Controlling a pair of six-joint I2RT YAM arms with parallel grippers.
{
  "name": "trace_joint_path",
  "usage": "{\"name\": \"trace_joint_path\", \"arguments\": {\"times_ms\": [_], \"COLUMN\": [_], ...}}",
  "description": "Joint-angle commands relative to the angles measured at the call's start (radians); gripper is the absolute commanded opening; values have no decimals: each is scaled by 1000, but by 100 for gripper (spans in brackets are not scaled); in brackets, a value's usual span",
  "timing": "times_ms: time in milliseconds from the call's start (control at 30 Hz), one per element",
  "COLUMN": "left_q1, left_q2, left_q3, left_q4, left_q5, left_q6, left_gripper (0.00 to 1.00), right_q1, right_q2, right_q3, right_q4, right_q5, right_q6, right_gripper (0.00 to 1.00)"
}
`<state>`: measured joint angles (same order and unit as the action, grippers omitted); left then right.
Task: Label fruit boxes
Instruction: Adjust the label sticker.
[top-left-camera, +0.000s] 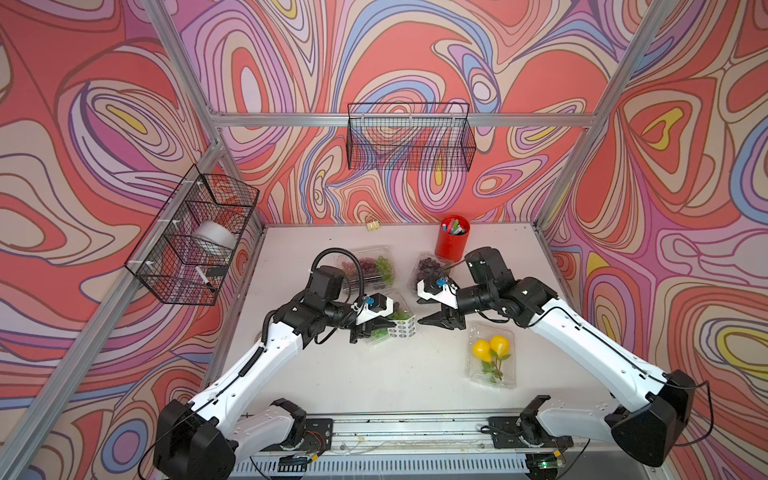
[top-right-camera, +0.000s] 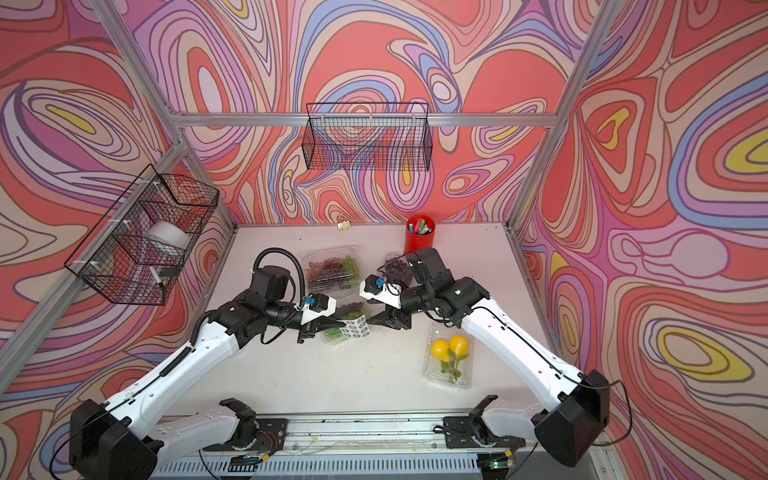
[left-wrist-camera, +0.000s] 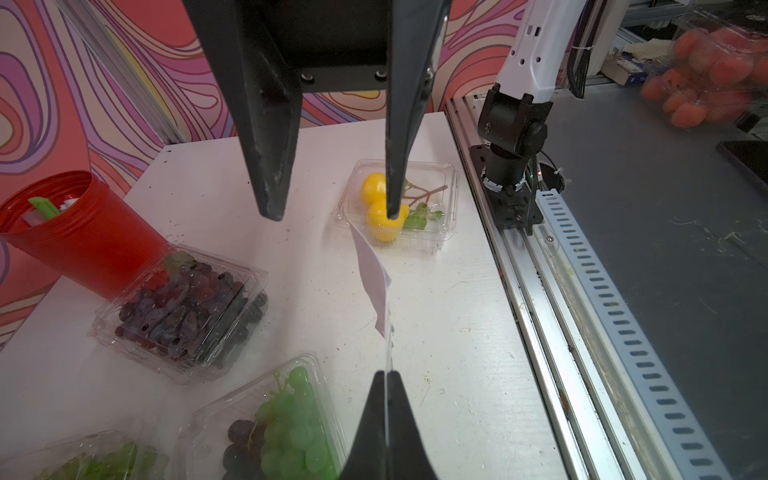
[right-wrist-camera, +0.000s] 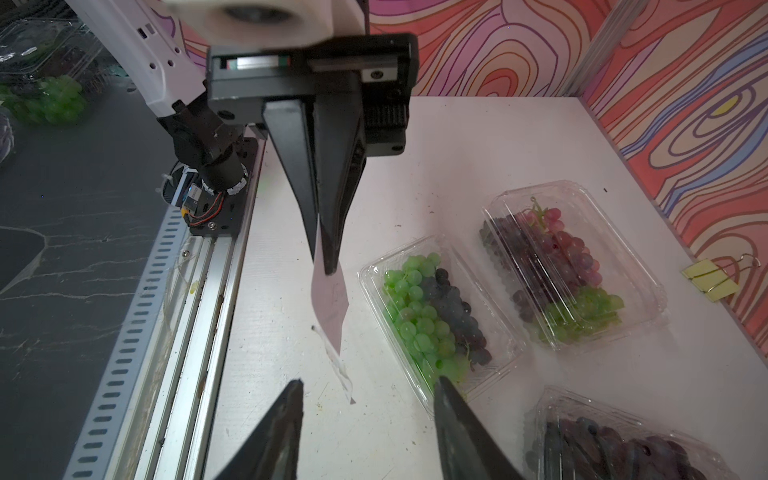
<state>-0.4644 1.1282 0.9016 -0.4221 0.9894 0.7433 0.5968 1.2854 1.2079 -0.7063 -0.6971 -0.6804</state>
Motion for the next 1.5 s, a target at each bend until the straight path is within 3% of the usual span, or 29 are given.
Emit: {"name": "trace_joint_path", "arguments": {"times_ms": [0,600,1133,1467], "left_q1": [-3,-5,-6,-22], "left_q2": [7,15,30,64], "left_q3": [26,23,22,36], "left_q4": [9,60,70,91], "left_q5": [48,43,44,59], "left_q6": [2,-57,-55,-56], "left_gripper": [0,0,0,0], "right_q1": [0,0,1,0], "right_q2": [31,103,103,109], "right_q3": [29,42,41,44], "right_q4": [-7,-7,-35,-43], "right_q5": [-35,-172,-241,-252], "right_q6": [-14,-33,-76,-83], "right_gripper": [52,37,0,0]}}
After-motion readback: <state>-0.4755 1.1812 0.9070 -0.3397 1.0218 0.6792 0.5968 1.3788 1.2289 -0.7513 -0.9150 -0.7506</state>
